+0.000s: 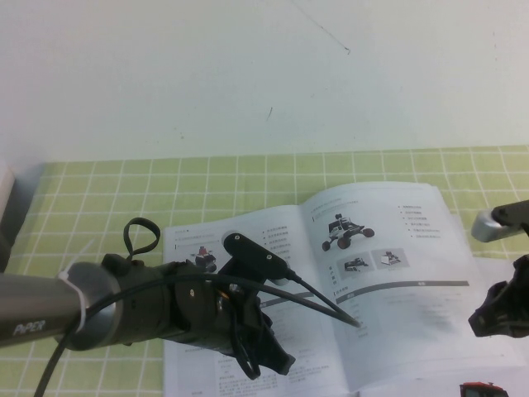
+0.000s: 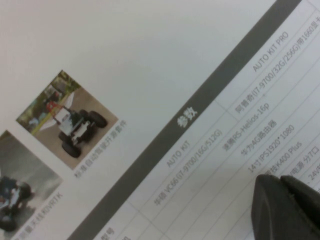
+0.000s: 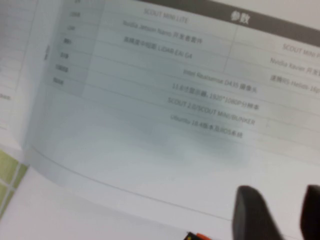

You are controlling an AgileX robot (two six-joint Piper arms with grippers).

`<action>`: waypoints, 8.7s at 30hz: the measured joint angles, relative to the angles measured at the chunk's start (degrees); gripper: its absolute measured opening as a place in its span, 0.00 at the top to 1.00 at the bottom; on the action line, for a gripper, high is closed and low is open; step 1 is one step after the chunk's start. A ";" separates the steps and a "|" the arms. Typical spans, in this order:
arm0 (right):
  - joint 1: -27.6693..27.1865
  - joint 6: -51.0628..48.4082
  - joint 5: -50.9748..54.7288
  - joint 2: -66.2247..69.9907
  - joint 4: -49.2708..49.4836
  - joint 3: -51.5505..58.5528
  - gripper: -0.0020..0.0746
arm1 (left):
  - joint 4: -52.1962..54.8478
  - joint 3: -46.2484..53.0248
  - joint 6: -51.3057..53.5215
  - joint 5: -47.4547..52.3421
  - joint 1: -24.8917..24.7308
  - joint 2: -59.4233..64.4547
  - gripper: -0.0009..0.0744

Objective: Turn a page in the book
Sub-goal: Open the closed book

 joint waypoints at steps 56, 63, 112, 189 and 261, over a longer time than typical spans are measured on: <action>-0.51 1.15 0.52 13.63 7.27 -5.00 0.79 | 0.50 0.00 -0.04 -0.12 0.00 0.00 0.99; -0.51 -3.04 0.63 13.13 13.00 -5.00 0.96 | 0.63 0.00 -0.04 -0.12 0.00 0.00 0.99; -4.16 -10.95 4.18 14.01 0.49 -9.79 0.98 | 0.63 0.00 0.09 -0.34 0.00 0.00 0.99; -8.01 -4.90 3.87 8.91 6.11 -5.08 0.43 | -2.95 -8.62 -0.57 3.77 0.32 6.48 0.99; -8.50 -22.73 15.97 13.16 34.07 -5.37 0.62 | -2.95 -8.62 -0.37 3.77 0.32 6.65 0.99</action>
